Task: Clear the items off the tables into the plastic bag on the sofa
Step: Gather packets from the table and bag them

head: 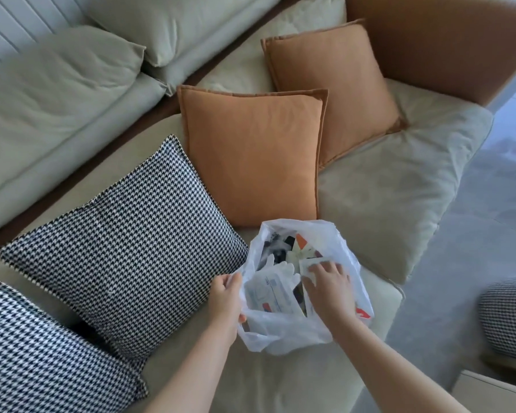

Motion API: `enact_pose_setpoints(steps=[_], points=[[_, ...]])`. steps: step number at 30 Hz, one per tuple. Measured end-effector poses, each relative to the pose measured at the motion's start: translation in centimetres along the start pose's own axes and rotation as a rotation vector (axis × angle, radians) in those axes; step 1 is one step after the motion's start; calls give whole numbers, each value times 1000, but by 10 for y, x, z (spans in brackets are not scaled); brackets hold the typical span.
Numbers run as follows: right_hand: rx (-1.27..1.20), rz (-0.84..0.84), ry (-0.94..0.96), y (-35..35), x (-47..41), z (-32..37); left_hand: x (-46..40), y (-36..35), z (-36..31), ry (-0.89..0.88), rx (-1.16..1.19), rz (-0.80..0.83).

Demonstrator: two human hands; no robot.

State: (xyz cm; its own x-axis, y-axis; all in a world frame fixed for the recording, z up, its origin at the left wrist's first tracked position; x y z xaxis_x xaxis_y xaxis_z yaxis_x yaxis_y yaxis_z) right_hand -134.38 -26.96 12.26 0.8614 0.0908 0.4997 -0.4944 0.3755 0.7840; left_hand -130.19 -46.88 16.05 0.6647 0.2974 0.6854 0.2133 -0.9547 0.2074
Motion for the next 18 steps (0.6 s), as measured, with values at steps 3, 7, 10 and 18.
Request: enact_pose_setpoints(steps=[3,7,10,18], points=[[105,-23,-37,26,-24,-21,-2,-7,-5,-9,5,14],[-29,144,-157,28,-51,-32,-8,-21,-10,-29,-24,75],[-225,135,-257,26,-57,-37,-9,-29,-13,-41,-18,119],[-679,45,-136,65,-40,-38,3,-7,-39,-127,3,101]])
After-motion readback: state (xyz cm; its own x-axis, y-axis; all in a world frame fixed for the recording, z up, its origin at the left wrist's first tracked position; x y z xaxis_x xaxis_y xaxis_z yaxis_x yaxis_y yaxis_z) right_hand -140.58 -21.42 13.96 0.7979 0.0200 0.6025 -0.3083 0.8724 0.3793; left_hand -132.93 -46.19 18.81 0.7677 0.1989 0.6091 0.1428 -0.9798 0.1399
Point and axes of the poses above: each hand's wrist, its own x-axis away from the middle knuckle, its own y-axis out of the back of the hand, z = x × y, the point moved 3 cm from there along -x, towards the middle knuckle, and after that the axes turned 12 degrees about z, right-handed, at the moved point
